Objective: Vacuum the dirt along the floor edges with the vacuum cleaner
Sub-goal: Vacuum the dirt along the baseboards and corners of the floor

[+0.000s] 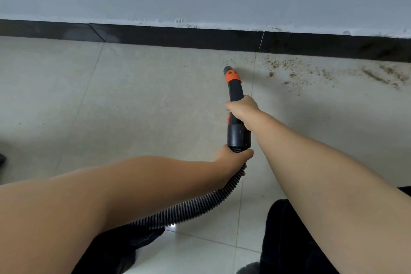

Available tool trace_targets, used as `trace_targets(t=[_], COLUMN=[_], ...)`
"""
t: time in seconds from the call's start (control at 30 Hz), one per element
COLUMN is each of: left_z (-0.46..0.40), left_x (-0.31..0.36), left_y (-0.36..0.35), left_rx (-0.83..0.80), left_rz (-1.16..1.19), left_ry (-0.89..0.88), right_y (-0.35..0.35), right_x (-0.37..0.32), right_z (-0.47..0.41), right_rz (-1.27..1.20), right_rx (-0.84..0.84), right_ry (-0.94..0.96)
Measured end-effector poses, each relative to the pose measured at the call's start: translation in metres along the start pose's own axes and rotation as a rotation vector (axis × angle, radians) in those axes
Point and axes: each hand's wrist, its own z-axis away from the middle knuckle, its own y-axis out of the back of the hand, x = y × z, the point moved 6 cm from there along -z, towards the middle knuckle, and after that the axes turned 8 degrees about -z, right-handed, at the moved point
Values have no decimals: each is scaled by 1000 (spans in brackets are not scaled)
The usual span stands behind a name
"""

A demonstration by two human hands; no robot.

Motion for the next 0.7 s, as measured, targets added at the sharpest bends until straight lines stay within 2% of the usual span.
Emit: trace_targets(t=[0.13, 0.33, 0.47, 0.7], left_z=[10, 3, -1, -17], left_x=[11, 32, 20, 7], left_y=[-40, -80, -66, -14], left_rx=[-47, -140, -108, -36], left_rz=[-15, -45, -28, 101], left_ry=[0, -76, -78, -47], right_y=[48, 112, 94, 18], right_x=[9, 20, 22, -8], right_z=[6, 2, 0, -8], right_rz=[1, -111, -118, -4], right_rx=[27, 165, 181, 56], right_ry=[-39, -49, -43, 16])
